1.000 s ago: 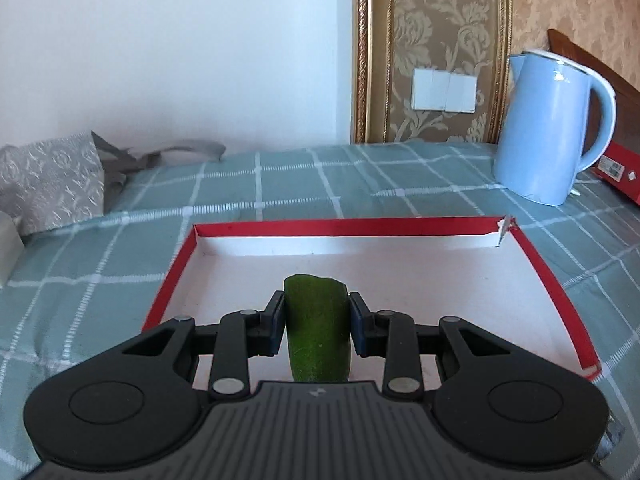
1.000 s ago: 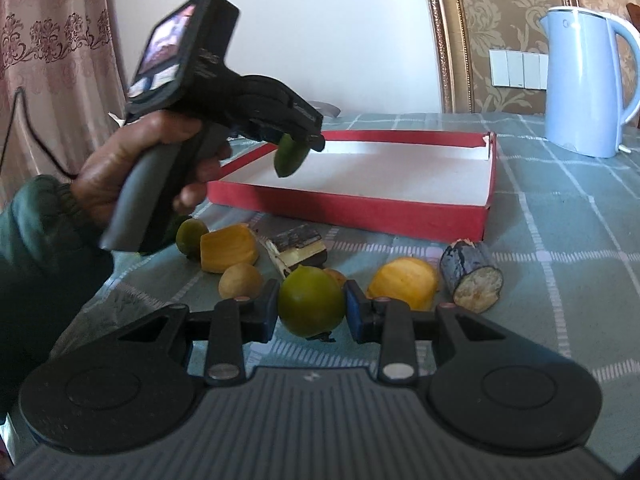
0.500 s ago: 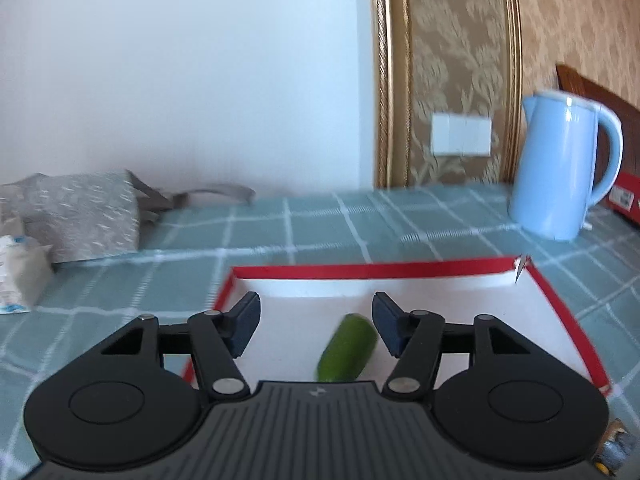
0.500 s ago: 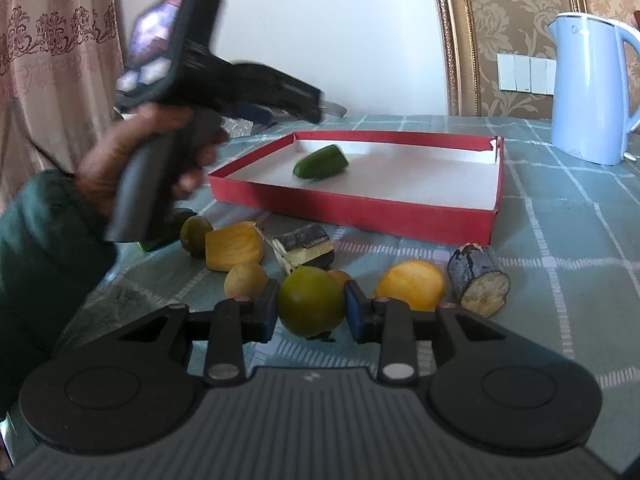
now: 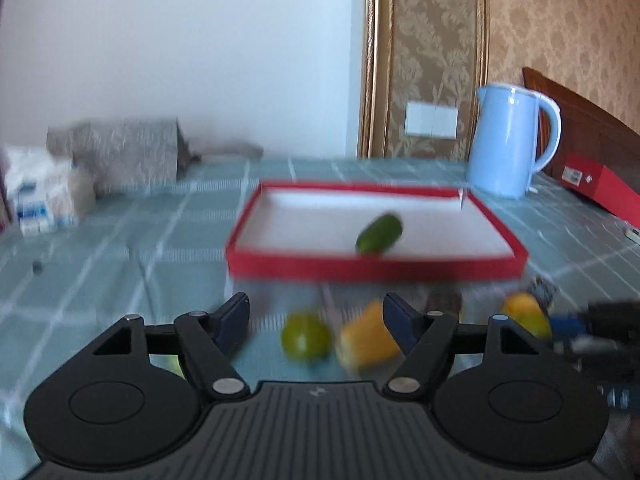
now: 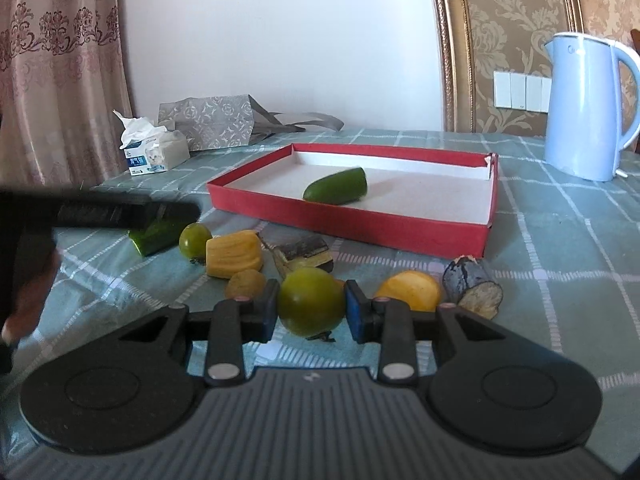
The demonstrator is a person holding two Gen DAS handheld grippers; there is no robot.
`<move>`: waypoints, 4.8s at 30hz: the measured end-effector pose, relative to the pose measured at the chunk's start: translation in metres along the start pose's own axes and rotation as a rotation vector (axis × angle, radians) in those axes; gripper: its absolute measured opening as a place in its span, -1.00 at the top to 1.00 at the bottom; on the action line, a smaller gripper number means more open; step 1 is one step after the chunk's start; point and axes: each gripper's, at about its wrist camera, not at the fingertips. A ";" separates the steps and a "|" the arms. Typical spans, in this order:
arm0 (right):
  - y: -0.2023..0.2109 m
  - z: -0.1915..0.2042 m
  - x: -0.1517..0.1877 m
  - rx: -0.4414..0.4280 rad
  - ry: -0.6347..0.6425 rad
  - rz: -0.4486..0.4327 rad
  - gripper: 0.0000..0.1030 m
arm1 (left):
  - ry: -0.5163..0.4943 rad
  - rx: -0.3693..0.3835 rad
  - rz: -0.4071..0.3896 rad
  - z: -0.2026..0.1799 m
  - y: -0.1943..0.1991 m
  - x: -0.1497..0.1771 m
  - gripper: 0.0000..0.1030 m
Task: Organize fruits
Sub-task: 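Carry the lime into the red tray and open the right gripper, then move the left gripper to the cut green cucumber, then close the left gripper around the cut cucumber, then grasp the dark cut log-shaped piece with the right gripper while the left gripper holds the cucumber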
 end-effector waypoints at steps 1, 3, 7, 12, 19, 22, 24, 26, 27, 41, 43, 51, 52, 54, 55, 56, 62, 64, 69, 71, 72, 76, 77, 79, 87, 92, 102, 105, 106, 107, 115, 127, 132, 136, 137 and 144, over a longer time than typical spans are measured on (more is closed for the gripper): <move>0.000 0.001 0.000 0.001 0.003 0.000 0.37 | 0.008 0.011 0.017 0.001 0.000 0.005 -0.42; 0.000 0.001 0.000 0.003 0.006 -0.002 0.37 | 0.017 0.023 0.063 0.003 -0.002 0.015 -0.42; -0.002 0.002 -0.001 0.017 0.005 0.007 0.37 | 0.043 0.035 0.114 0.006 -0.010 0.026 -0.42; -0.006 0.003 -0.006 0.031 0.003 0.028 0.37 | 0.023 0.041 0.120 0.004 -0.014 0.034 -0.60; -0.011 -0.002 -0.034 0.077 0.028 -0.028 0.37 | 0.035 0.074 0.119 0.005 -0.013 0.035 -0.74; -0.020 -0.008 -0.056 0.130 0.042 -0.059 0.37 | 0.026 0.070 0.125 0.003 -0.014 0.034 -0.76; -0.034 -0.010 -0.070 0.182 0.058 -0.056 0.37 | 0.024 0.072 0.127 0.003 -0.015 0.034 -0.78; -0.052 -0.015 -0.082 0.221 0.052 -0.032 0.37 | 0.020 0.070 0.131 0.002 -0.015 0.034 -0.79; -0.064 -0.019 -0.088 0.234 0.036 -0.009 0.37 | 0.017 0.069 0.133 0.002 -0.016 0.034 -0.80; -0.143 -0.054 -0.098 0.311 -0.055 0.150 -0.33 | -0.015 0.073 0.159 -0.004 -0.020 0.034 -0.97; -0.135 -0.054 -0.101 0.301 -0.056 0.107 -0.53 | -0.016 0.072 0.160 -0.004 -0.020 0.034 -0.98; -0.065 -0.048 -0.093 0.309 -0.093 -0.156 -1.00 | -0.028 0.069 0.168 -0.005 -0.022 0.034 -1.00; -0.056 -0.047 -0.088 0.304 -0.102 -0.180 -1.00 | -0.028 0.069 0.168 -0.005 -0.022 0.034 -1.00; -0.040 -0.044 -0.078 0.329 -0.100 -0.228 -1.00 | -0.030 0.067 0.169 -0.005 -0.022 0.034 -1.00; -0.035 -0.042 -0.075 0.344 -0.094 -0.241 -1.00 | -0.032 0.066 0.170 -0.005 -0.022 0.035 -1.00; -0.031 -0.041 -0.072 0.355 -0.088 -0.252 -1.00 | -0.034 0.064 0.171 -0.006 -0.023 0.035 -1.00; -0.008 -0.045 -0.053 0.262 -0.119 -0.234 -1.00 | -0.038 0.061 0.173 -0.007 -0.023 0.035 -1.00; -0.005 -0.041 -0.045 0.267 -0.115 -0.216 -1.00 | -0.039 0.060 0.173 -0.007 -0.023 0.035 -1.00; 0.003 -0.027 -0.035 0.290 -0.041 -0.246 -1.00 | -0.023 0.073 0.161 -0.004 -0.021 0.035 -1.00; 0.008 -0.024 -0.032 0.289 -0.027 -0.271 -1.00 | -0.010 0.080 0.147 -0.001 -0.017 0.035 -1.00; 0.009 -0.023 -0.031 0.297 -0.021 -0.281 -1.00 | -0.015 0.080 0.140 0.000 -0.013 0.036 -1.00; 0.010 -0.022 -0.031 0.284 -0.025 -0.287 -1.00 | -0.085 0.046 0.117 0.004 0.001 0.037 -1.00; 0.010 -0.023 -0.032 0.278 -0.027 -0.284 -1.00 | -0.104 0.040 0.113 0.006 0.004 0.036 -1.00; 0.010 -0.023 -0.032 0.274 -0.030 -0.282 -1.00 | -0.126 0.030 0.094 0.012 0.010 0.031 -1.00; 0.008 -0.020 -0.030 0.283 -0.018 -0.287 -1.00 | -0.162 0.065 0.162 0.063 -0.004 0.008 -1.00; 0.006 -0.020 -0.030 0.284 -0.015 -0.278 -1.00 | -0.147 0.122 0.180 0.083 -0.015 0.001 -1.00; 0.004 -0.016 -0.028 0.289 -0.001 -0.281 -1.00 | -0.147 0.144 0.242 0.098 -0.037 0.002 -1.00; 0.003 -0.016 -0.028 0.287 -0.003 -0.277 -1.00 | -0.148 0.154 0.229 0.098 -0.036 0.001 -1.00; 0.003 -0.016 -0.028 0.286 -0.004 -0.276 -1.00 | -0.145 0.148 0.221 0.098 -0.036 0.000 -0.97; 0.002 -0.016 -0.028 0.285 -0.005 -0.273 -1.00 | -0.144 0.147 0.220 0.097 -0.036 -0.001 -0.82; 0.003 -0.019 -0.030 0.288 -0.018 -0.271 -1.00 | -0.108 0.135 0.213 0.091 -0.040 -0.004 0.04; 0.007 -0.046 -0.035 0.351 -0.127 -0.263 -1.00 | 0.000 -0.011 0.143 0.070 -0.031 0.003 0.35; 0.022 -0.080 -0.032 0.403 -0.250 -0.266 -1.00 | 0.035 -0.031 0.112 0.061 -0.023 0.006 0.36; 0.019 -0.102 -0.023 0.383 -0.275 -0.151 -0.92 | 0.040 -0.030 0.100 0.059 -0.020 0.008 0.36; 0.018 -0.104 -0.020 0.365 -0.267 -0.128 -0.77 | 0.047 -0.030 0.099 0.060 -0.020 0.008 0.36; 0.005 -0.085 -0.018 0.275 -0.100 -0.024 -0.32 | 0.061 -0.027 0.122 0.062 -0.025 0.011 0.36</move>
Point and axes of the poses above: each gripper's, at about its wrist camera, not at the fingertips, and y roughly against the way its jaws point, z to its left, x to its underside, and after that the axes turned 13 degrees about x, right-handed
